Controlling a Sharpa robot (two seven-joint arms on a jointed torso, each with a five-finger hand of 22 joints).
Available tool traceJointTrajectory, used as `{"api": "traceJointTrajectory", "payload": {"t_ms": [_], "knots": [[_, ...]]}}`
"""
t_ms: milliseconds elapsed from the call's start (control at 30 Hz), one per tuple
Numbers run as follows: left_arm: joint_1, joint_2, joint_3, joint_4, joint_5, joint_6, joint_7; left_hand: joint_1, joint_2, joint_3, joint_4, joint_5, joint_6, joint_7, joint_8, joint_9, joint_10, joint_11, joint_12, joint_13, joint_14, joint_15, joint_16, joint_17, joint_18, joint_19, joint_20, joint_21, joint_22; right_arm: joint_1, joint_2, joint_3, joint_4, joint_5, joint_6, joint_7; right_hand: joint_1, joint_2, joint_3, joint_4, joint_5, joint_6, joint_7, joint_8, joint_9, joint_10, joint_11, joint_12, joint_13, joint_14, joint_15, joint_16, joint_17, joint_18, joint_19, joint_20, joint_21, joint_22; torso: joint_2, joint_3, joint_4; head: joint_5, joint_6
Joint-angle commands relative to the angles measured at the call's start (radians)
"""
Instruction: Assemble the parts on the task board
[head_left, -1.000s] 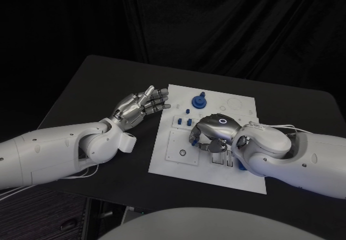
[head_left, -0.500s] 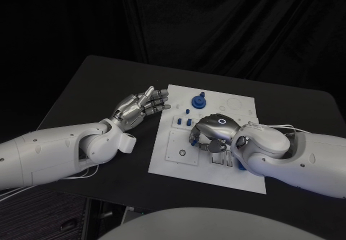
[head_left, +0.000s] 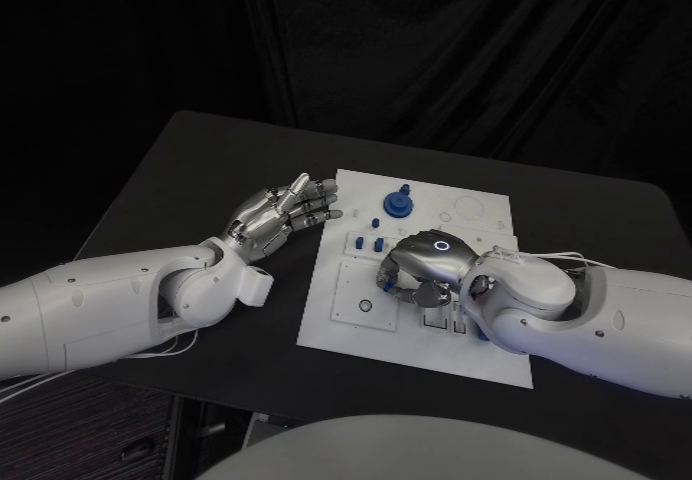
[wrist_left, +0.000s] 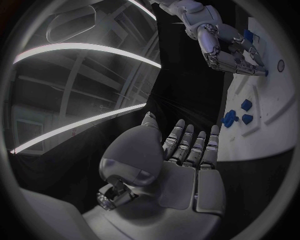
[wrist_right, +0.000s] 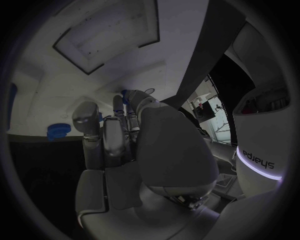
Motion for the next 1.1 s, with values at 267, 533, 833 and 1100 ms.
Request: {"api": "traceJointTrajectory", "payload": {"t_ms": [267, 533, 833, 1100], "knots": [[-0.004, 0.002, 0.001, -0.001, -0.001, 0.022, 0.08, 0.007, 0.007, 0.003, -0.002, 0.012, 0.011, 0.045, 0.006, 0.002, 0.004, 0.009, 0.008, 0.001, -0.006, 0.002, 0.008, 0.001, 0.011, -0.003, 0.002, 0.007, 0.001, -0.006, 0.0, -0.001, 0.0, -0.018, 0.028, -0.004, -0.023, -0.016, -0.017, 0.007, -0.077, -0.063, 0.019, -0.058, -0.023, -0.038, 0.015, -0.016, 0.005, -0.024, 0.019, -0.021, -0.025, -0.009, -0.033, 0.012, -0.045, 0.096, 0.0, -0.0002, -0.0002, 0.0, 0.0], [-0.005, 0.003, 0.001, -0.003, -0.001, 0.022, 0.08, 0.009, 0.007, 0.004, -0.002, 0.017, 0.014, 0.045, 0.007, 0.003, 0.006, 0.01, 0.011, 0.002, -0.007, 0.002, 0.008, 0.001, 0.011, -0.002, 0.002, 0.007, 0.002, -0.006, -0.004, -0.001, 0.0, -0.018, 0.056, -0.017, -0.06, -0.039, -0.059, 0.037, -0.186, -0.17, -0.022, -0.114, -0.058, -0.206, 0.056, -0.03, 0.017, -0.071, 0.052, -0.047, -0.07, 0.004, -0.088, 0.043, -0.142, 0.073, 0.001, -0.0003, -0.0003, -0.001, 0.0], [-0.007, -0.001, 0.001, -0.003, -0.001, 0.023, 0.079, 0.01, 0.007, 0.004, -0.002, 0.019, 0.016, 0.045, 0.008, 0.003, 0.009, 0.012, 0.014, 0.002, -0.006, 0.001, 0.009, 0.001, 0.011, -0.001, 0.001, 0.008, 0.002, -0.006, -0.029, -0.001, 0.012, -0.018, 0.033, -0.017, -0.038, -0.031, -0.176, 0.093, -0.25, -0.253, -0.058, -0.113, -0.091, -0.395, 0.076, 0.047, 0.067, -0.113, 0.055, -0.067, -0.115, 0.017, -0.121, 0.052, -0.232, 0.056, 0.001, 0.0006, -0.0006, 0.0, 0.0], [-0.009, -0.002, 0.001, -0.004, -0.001, 0.022, 0.078, 0.013, 0.007, 0.005, -0.003, 0.024, 0.022, 0.046, 0.01, 0.004, 0.014, 0.015, 0.02, 0.003, -0.006, 0.0, 0.01, 0.001, 0.012, -0.001, 0.001, 0.008, 0.002, 0.019, -0.075, 0.004, 0.045, 0.008, -0.056, 0.0, 0.013, -0.048, -0.221, 0.15, -0.24, -0.299, -0.079, -0.11, -0.123, -0.527, 0.087, 0.102, 0.074, -0.169, 0.061, -0.103, -0.182, 0.031, -0.165, 0.056, -0.339, 0.038, 0.001, 0.0011, -0.0011, -0.01, 0.0]]}}
